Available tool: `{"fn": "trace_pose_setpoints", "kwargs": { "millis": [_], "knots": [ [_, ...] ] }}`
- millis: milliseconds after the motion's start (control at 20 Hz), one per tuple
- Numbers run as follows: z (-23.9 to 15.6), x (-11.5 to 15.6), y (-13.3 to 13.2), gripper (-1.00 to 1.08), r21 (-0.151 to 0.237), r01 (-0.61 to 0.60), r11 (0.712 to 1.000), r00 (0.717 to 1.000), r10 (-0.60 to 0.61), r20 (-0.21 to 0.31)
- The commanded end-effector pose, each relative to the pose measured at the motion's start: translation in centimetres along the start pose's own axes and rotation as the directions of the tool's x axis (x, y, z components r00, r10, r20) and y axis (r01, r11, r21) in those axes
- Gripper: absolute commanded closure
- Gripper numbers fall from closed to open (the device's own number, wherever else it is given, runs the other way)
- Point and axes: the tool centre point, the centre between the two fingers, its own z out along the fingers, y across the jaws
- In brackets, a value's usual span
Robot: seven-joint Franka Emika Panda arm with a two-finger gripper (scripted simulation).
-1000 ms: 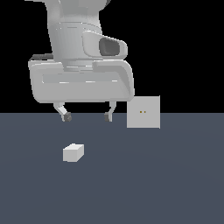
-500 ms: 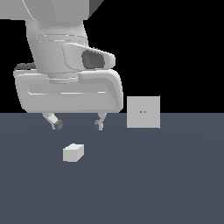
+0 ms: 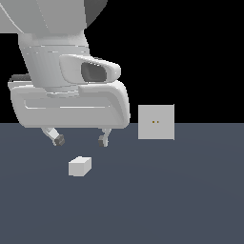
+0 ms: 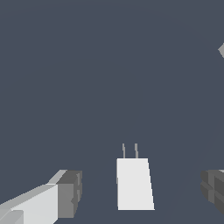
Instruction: Plug the charger into the wall socket.
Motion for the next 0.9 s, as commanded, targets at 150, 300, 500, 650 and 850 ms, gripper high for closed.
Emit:
{"fn": "trace_pose_setpoints", "kwargs": {
  "millis": [150, 300, 500, 650, 850],
  "knots": [
    [0.0, 0.0, 0.0, -0.92, 0.000, -0.001, 1.000, 1.000, 0.001, 0.000],
    [0.4, -0.2, 0.0, -0.92, 0.000, -0.001, 1.000, 1.000, 0.001, 0.000],
    [1.5, -0.8, 0.0, -0.92, 0.001, -0.002, 1.000, 1.000, 0.002, 0.001],
    [2.7, -1.4, 0.0, -0.92, 0.001, -0.003, 1.000, 1.000, 0.003, 0.001],
    [4.0, -2.1, 0.0, -0.92, 0.001, -0.003, 1.000, 1.000, 0.003, 0.001]
  ]
}}
